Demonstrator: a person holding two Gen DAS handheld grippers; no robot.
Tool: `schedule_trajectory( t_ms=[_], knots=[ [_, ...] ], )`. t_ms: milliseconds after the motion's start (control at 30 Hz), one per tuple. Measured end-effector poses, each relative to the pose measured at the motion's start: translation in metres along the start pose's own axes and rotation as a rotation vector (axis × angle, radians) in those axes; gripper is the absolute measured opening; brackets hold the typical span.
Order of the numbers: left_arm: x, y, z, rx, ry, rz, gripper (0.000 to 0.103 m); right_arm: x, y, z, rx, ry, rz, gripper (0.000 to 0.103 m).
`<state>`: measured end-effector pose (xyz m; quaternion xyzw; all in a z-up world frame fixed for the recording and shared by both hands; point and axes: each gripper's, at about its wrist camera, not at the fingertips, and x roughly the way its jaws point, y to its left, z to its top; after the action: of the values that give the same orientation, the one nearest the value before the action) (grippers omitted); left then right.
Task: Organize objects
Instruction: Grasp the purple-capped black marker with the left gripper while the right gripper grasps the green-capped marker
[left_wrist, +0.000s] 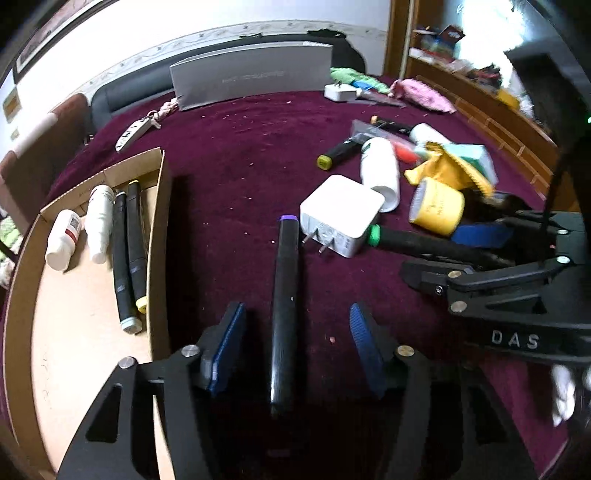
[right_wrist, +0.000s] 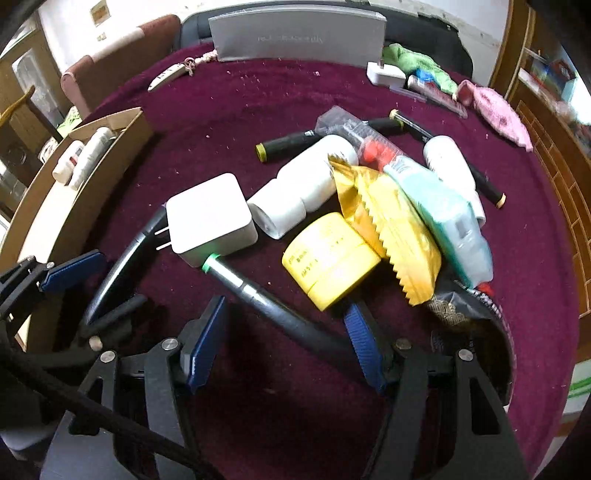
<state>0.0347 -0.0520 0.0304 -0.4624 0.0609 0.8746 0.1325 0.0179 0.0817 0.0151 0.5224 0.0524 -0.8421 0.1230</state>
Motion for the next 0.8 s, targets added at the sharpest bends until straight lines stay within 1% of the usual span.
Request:
schedule_trajectory(
  t_ms=[67,100,133,167,200,233,300,333,400,500,567,633,733,767,800],
  knots=[
    [-0.007,0.013,-0.003,-0.035,0.005,-0.040,0.022,-0.004,0.003,-0.002,-0.001,0.027,-0.007,0.050],
    [-0.011,0.022,-0.004,-0.067,0.012,-0.082,0.018,-0.006,0.004,-0.005,-0.007,0.040,-0.017,0.039],
    [-0.013,0.029,-0.004,-0.089,0.016,-0.116,0.012,-0.009,0.006,-0.007,-0.012,0.049,-0.020,0.032],
    [-0.016,0.037,-0.006,-0.118,0.020,-0.159,0.009,-0.011,0.007,-0.010,-0.011,0.057,-0.023,0.029],
    [-0.017,0.040,-0.007,-0.132,0.021,-0.188,0.009,-0.011,0.007,-0.011,-0.006,0.059,-0.025,0.026],
    [-0.020,0.043,-0.009,-0.145,0.017,-0.219,0.009,-0.012,0.007,-0.013,0.002,0.057,-0.026,0.025],
    [-0.028,0.044,-0.010,-0.156,-0.015,-0.249,0.009,-0.011,0.008,-0.014,0.011,0.046,-0.028,0.025],
    [-0.034,0.045,-0.009,-0.159,-0.043,-0.263,0.009,-0.011,0.008,-0.015,0.017,0.039,-0.026,0.025],
    [-0.040,0.043,-0.005,-0.152,-0.081,-0.283,0.011,-0.012,0.006,-0.015,0.035,0.028,-0.012,0.026],
    [-0.041,0.035,0.003,-0.110,-0.097,-0.247,0.012,-0.013,-0.001,-0.017,0.071,0.015,0.033,0.026],
    [-0.035,0.025,0.007,-0.074,-0.081,-0.200,0.019,-0.012,-0.005,-0.016,0.091,0.009,0.058,0.026],
    [-0.022,0.018,0.008,-0.040,-0.036,-0.116,0.020,-0.012,-0.009,-0.016,0.110,0.001,0.078,0.026],
    [-0.003,0.008,0.007,-0.008,0.025,-0.005,0.020,-0.013,-0.009,-0.018,0.120,-0.006,0.084,0.026],
    [-0.001,0.003,0.007,0.020,0.017,0.043,0.025,-0.013,-0.009,-0.018,0.119,-0.009,0.084,0.026],
    [0.004,-0.003,0.006,0.049,0.028,0.085,0.028,-0.013,-0.009,-0.019,0.117,-0.010,0.082,0.026]
  ],
)
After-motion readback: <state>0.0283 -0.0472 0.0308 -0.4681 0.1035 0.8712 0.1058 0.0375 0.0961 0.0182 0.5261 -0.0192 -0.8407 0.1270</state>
